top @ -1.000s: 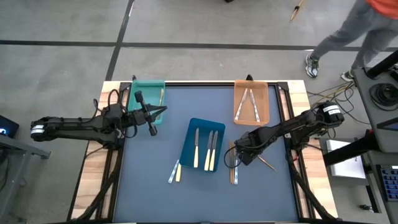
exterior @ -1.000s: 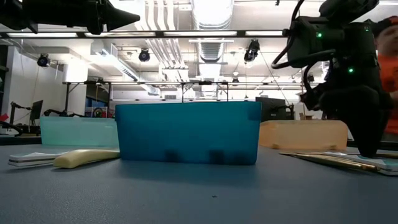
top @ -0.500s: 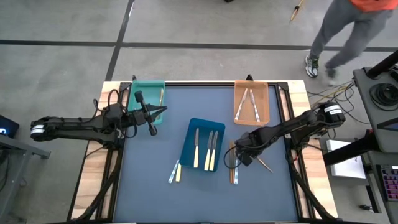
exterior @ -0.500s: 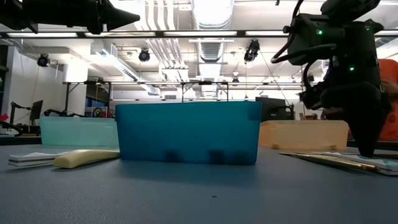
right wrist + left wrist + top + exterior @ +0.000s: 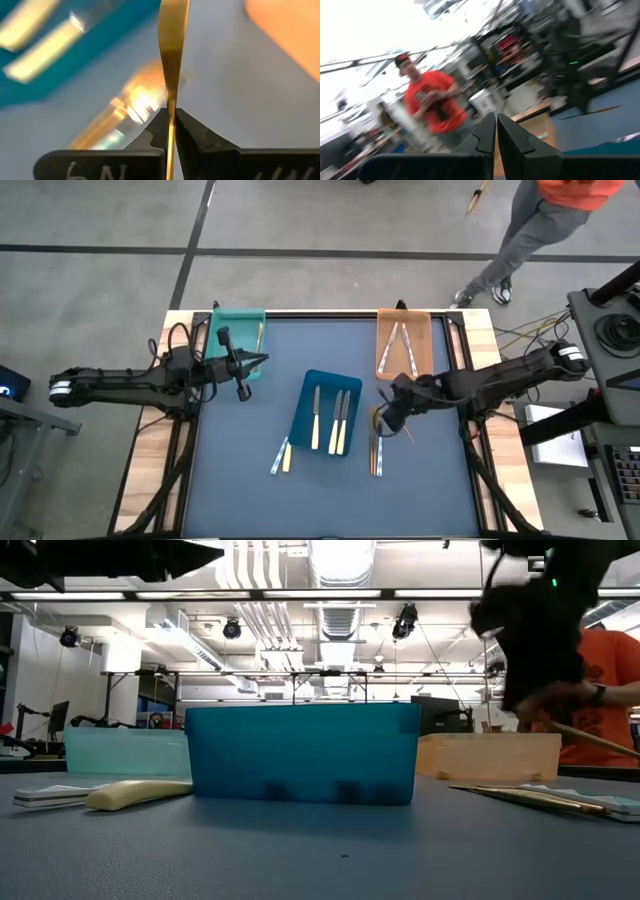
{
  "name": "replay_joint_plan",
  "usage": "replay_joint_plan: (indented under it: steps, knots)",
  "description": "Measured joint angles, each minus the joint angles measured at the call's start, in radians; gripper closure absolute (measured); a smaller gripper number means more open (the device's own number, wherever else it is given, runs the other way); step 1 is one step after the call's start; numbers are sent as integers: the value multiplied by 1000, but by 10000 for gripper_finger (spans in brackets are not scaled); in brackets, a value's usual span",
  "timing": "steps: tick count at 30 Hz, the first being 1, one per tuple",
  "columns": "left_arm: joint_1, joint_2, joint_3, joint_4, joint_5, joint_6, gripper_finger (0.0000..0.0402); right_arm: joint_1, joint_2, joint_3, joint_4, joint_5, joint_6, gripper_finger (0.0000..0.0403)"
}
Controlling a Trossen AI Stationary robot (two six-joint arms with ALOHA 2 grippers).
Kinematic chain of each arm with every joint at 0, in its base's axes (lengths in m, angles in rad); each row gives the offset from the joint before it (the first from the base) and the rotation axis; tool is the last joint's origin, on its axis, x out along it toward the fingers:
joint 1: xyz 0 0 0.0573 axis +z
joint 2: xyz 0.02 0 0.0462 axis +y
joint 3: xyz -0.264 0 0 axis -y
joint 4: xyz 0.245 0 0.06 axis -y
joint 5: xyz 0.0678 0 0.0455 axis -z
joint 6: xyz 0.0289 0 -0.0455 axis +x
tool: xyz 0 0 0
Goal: Sort silverware by color (type)
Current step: Put the top right gold knife into the light blue bin
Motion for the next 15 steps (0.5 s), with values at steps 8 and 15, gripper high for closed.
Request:
replay_joint_plan:
  steps: [8, 15]
  knots:
    - [0, 20, 0, 53, 272, -34, 401, 0, -87, 1, 419, 43, -291, 392]
    - [0, 103, 47, 111, 451, -113, 401, 0, -47, 2, 846, -93, -640, 392]
